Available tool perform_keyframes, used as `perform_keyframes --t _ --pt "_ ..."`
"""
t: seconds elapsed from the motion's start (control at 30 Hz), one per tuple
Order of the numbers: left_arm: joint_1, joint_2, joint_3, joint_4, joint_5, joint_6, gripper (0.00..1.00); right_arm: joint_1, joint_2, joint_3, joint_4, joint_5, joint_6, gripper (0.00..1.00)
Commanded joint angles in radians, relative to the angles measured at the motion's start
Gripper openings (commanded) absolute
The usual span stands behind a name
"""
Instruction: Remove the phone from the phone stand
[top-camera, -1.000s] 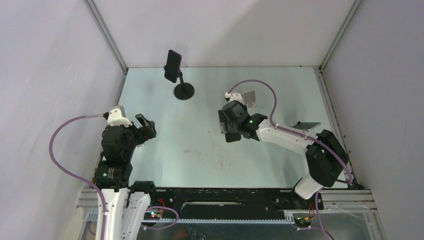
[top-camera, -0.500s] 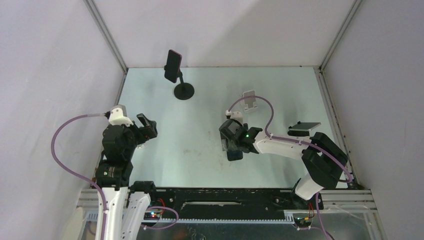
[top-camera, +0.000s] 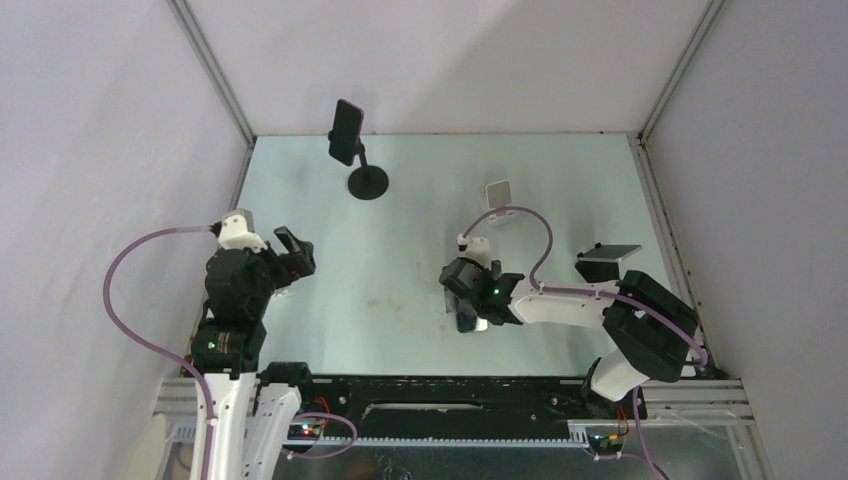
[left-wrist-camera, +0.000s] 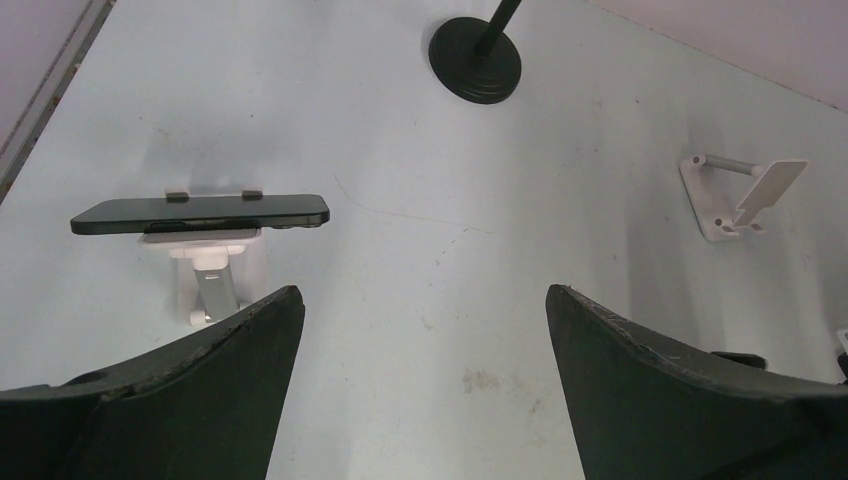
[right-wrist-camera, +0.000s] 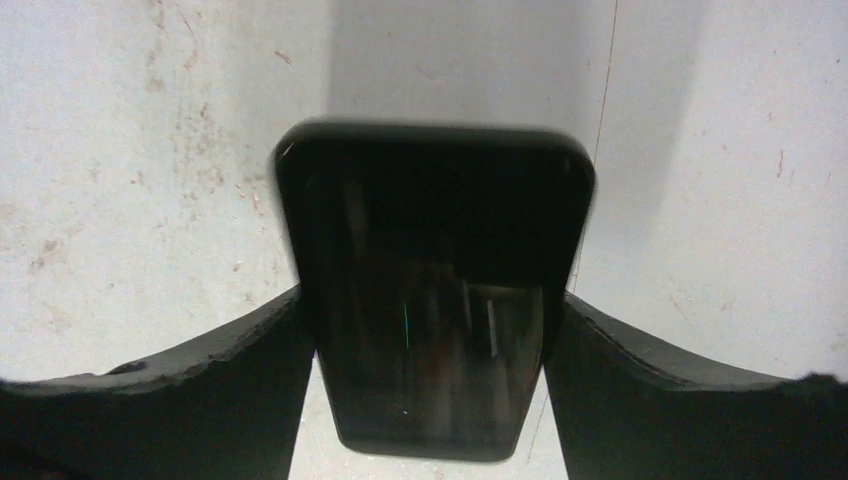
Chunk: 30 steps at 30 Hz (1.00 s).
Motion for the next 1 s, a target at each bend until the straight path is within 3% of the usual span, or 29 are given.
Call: perform_keyframes --t 0.0,0.3,0.97 --pt "-0.005 0.005 0.000 0.033 0.011 0.014 0.98 0.006 0.023 -0.032 0.089 0.027 0.025 0.82" --pt "-0.005 0.001 0.000 0.031 0.007 0.014 0.98 0.025 0.119 -0.034 0.079 0.033 0.061 0.93" --pt "-0.005 0.003 0.002 0.031 0.002 0.013 0.98 -0.023 0.015 -0.034 0.052 0.003 0.004 0.91"
